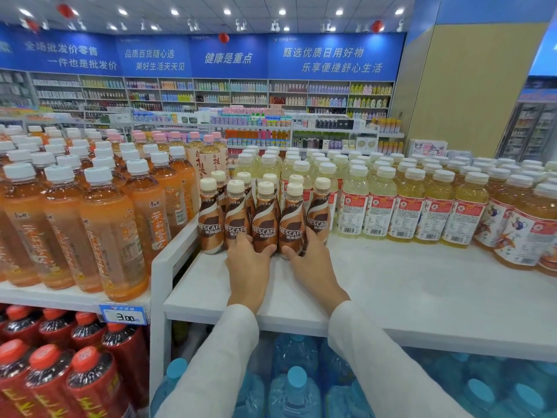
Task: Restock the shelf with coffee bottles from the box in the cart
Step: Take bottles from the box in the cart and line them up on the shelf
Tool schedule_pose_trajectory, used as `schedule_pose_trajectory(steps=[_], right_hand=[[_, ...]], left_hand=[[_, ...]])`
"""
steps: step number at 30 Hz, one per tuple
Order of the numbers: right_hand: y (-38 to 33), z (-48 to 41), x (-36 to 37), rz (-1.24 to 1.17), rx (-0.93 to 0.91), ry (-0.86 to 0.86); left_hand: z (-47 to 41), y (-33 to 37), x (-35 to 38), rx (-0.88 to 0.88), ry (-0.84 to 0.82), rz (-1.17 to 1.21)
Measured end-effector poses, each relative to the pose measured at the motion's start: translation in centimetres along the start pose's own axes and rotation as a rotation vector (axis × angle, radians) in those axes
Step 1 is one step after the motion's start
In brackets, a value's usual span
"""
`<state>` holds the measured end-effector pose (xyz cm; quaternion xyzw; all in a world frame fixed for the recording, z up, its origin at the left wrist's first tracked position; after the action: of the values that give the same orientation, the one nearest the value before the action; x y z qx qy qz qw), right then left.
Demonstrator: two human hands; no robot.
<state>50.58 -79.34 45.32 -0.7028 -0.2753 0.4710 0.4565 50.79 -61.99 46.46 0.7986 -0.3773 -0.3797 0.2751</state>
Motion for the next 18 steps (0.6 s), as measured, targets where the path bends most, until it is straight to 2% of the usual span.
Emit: schedule_pose_trajectory(steps=[18], right_hand=[[0.21,0.19,0.32,0.046,0.021,-0.008]], left_hand=[[0.15,0.22,0.02,-0.002,-0.021,0.000]])
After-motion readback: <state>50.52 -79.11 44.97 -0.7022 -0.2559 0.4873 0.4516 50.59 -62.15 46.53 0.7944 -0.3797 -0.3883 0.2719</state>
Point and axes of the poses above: each hand's wrist, its own z-axis away from the middle knuckle, its own x-axis out of the palm, y = z × x, the point moved 8 cm from there along -z, towards the middle knuckle, and after that the axes turned 15 degrees about x, right-handed, at the moved point
